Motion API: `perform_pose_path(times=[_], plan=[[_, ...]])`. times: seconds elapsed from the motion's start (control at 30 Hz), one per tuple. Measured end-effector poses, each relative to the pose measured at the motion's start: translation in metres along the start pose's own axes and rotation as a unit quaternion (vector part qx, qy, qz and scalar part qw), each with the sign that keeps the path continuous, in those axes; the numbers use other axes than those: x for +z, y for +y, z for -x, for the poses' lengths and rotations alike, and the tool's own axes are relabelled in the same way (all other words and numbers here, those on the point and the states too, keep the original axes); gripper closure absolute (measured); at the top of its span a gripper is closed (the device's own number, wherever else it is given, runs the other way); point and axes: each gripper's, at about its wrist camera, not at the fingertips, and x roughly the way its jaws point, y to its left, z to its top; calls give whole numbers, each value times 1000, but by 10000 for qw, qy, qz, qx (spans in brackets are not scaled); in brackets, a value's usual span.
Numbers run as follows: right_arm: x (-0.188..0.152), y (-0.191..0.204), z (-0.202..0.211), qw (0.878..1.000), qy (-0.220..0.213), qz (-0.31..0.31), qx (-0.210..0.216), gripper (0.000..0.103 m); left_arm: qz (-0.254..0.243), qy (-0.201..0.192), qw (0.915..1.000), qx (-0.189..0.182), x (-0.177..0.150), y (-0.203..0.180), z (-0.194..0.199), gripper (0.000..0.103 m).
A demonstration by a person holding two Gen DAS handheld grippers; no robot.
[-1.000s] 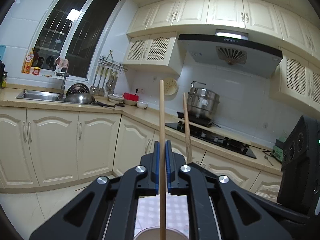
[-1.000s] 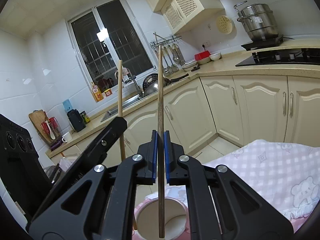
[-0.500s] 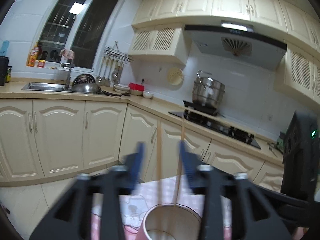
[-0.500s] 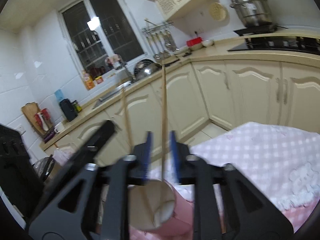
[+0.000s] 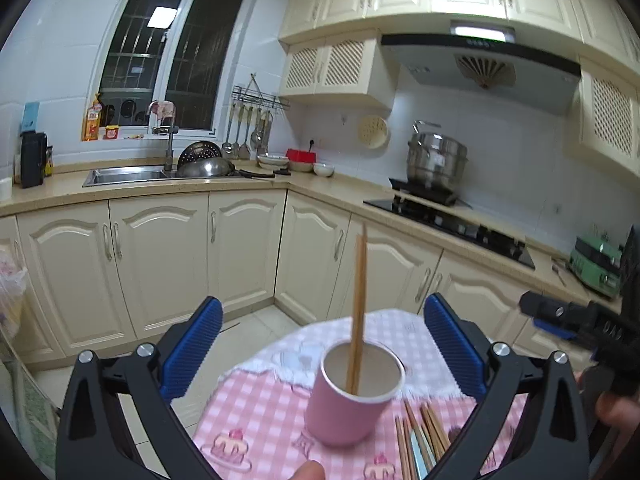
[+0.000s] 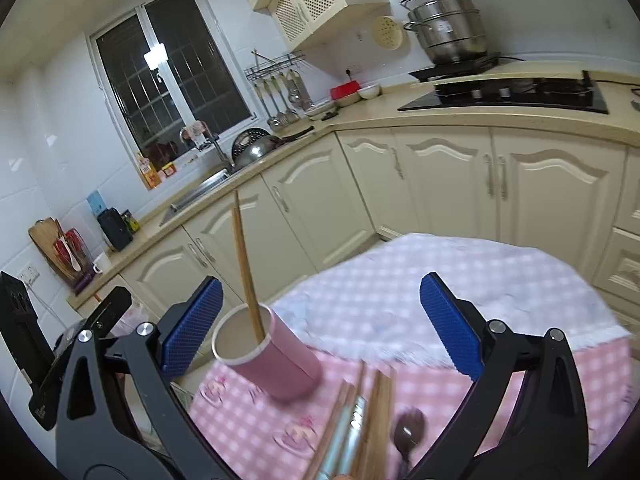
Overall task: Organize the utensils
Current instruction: 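Lower the chopsticks into the pink cup and open both tools, then move both tools back down to the utensils on the table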
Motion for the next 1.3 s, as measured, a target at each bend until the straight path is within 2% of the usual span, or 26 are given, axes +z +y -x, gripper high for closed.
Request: perform_pose_path(times=[0.23,0.4,0.53,0.63,0.87,1.17,1.3], plan=[[-17,-16,38,9980,405,197,-439,6,-360,359,9987,-55,-10,-24,16,5],[-38,-28,46,9943,728,266,-725,6,-604,657,9960,-52,-30,-36,20,5],[-59,-40,46,9913,962,201,-872,6,-726,1055,9918,-27,-49,-40,14,5],[-71,-49,45,9892,1111,141,-950,6,-881,1395,9863,-26,-67,-43,6,5],[-91,-55,36,9834,1454,179,-1067,6,-1242,2238,9667,-21,-109,-52,-21,5],[-110,-58,23,9760,1830,303,-1137,6,-1505,2902,9451,-4,-141,-64,-52,5],[-114,-58,19,9728,1941,376,-1208,6,-1536,3057,9397,31,-148,-64,-62,5]])
